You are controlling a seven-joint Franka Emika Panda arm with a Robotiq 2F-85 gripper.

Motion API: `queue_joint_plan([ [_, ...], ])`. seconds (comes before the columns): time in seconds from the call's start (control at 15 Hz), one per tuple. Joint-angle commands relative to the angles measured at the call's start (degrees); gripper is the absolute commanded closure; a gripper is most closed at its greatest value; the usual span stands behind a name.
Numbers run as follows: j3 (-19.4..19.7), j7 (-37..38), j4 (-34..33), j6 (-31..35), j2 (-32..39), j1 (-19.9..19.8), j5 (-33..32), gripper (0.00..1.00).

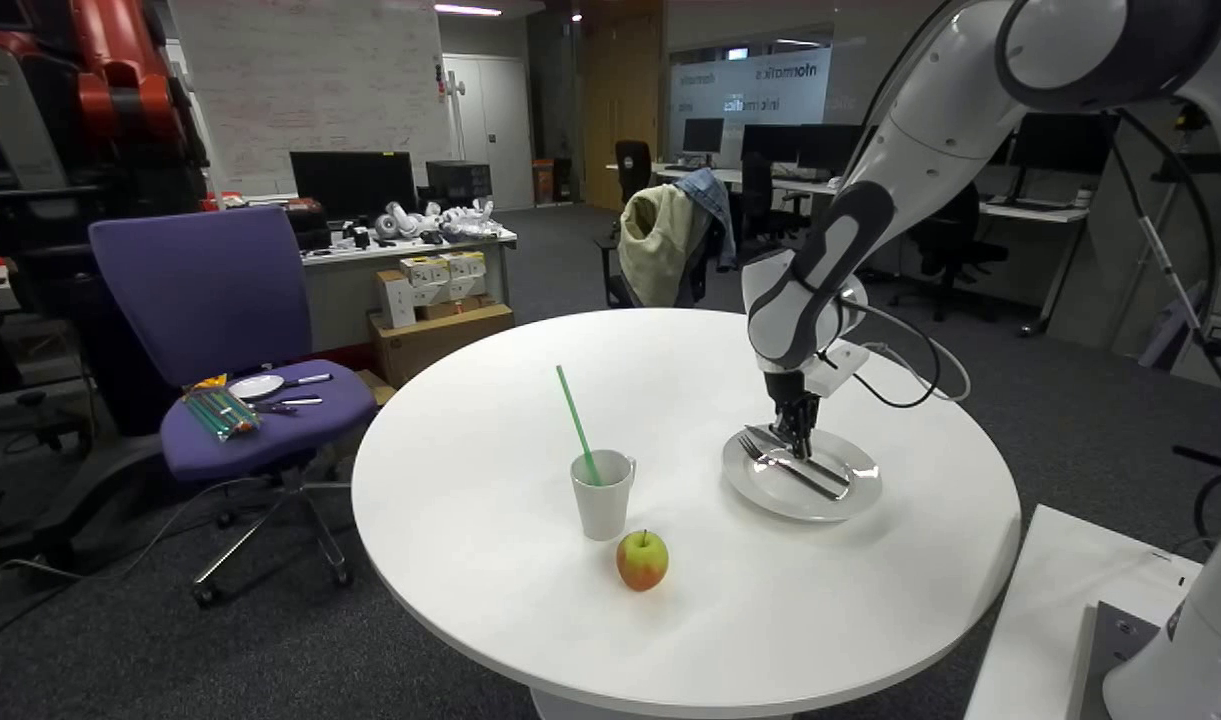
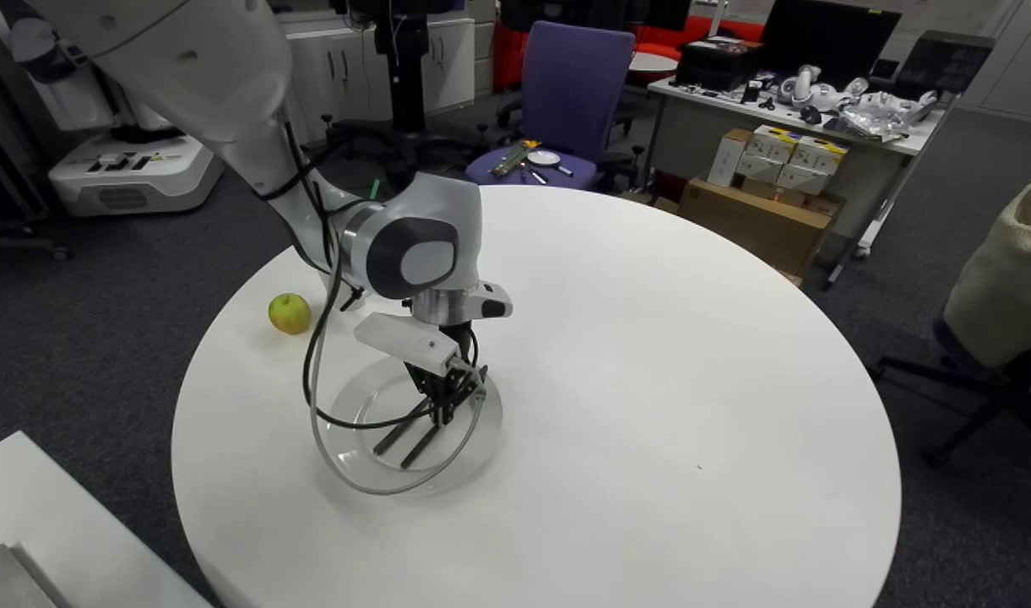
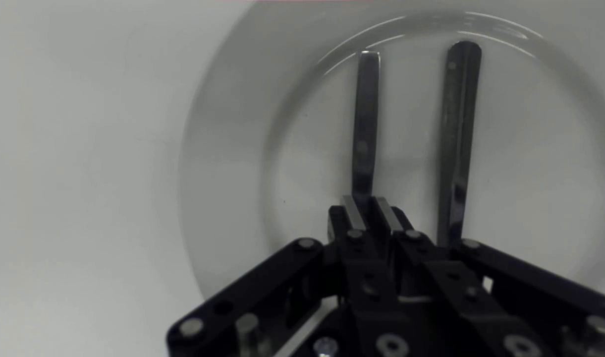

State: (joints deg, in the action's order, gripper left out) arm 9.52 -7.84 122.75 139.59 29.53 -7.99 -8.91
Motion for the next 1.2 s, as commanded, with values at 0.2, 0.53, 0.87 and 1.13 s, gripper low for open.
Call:
queue_joint_plan([
  [0.2,0.2,2.0,-1.2,0.4,1.4,0.9,-1.5,0.65],
  [0.53,0.3,1.3,-0.5,0.0,0.8,0.2,-1.2,0.34],
  [0.87,0.7,0.6,1.7,0.7,-2.2,-0.7,-0.7,0.01],
  [1.13,0.8,-0.2,2.7,1.0,-5.5,-1.9,0.1,0.0],
])
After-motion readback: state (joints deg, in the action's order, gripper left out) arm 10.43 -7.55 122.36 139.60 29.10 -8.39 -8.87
